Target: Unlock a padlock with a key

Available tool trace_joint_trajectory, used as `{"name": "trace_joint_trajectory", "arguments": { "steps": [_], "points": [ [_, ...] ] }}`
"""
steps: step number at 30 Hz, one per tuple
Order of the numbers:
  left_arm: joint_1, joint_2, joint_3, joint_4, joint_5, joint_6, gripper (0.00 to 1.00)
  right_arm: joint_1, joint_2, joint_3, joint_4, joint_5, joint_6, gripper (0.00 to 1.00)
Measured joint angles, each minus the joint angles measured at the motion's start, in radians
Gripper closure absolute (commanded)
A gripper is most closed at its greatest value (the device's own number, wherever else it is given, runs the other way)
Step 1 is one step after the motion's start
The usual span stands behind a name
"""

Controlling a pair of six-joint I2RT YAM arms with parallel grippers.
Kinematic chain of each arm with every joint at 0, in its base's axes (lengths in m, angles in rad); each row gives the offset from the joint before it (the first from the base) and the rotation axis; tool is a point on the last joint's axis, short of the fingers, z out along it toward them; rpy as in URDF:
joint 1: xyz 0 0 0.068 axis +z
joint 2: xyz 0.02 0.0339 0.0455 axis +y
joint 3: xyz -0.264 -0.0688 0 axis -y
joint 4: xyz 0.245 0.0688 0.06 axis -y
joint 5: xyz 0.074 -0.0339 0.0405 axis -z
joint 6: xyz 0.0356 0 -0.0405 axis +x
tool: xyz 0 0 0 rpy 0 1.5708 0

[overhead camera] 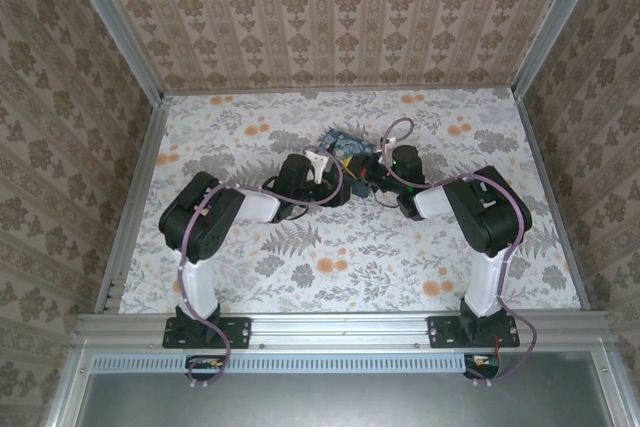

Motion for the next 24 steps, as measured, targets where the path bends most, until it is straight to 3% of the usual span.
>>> {"name": "trace_joint_trajectory", "arguments": {
  "steps": [17,24],
  "points": [
    [-0.012,0.058,0.072,0.005,0.035,-0.001,0.18,-0.013,0.001,0.000,0.001,0.012,0.000,1.00],
    [-0.016,0.066,0.071,0.040,0.111,-0.039,0.18,-0.015,0.002,0.001,0.003,0.016,0.000,1.00]
  ]
}}
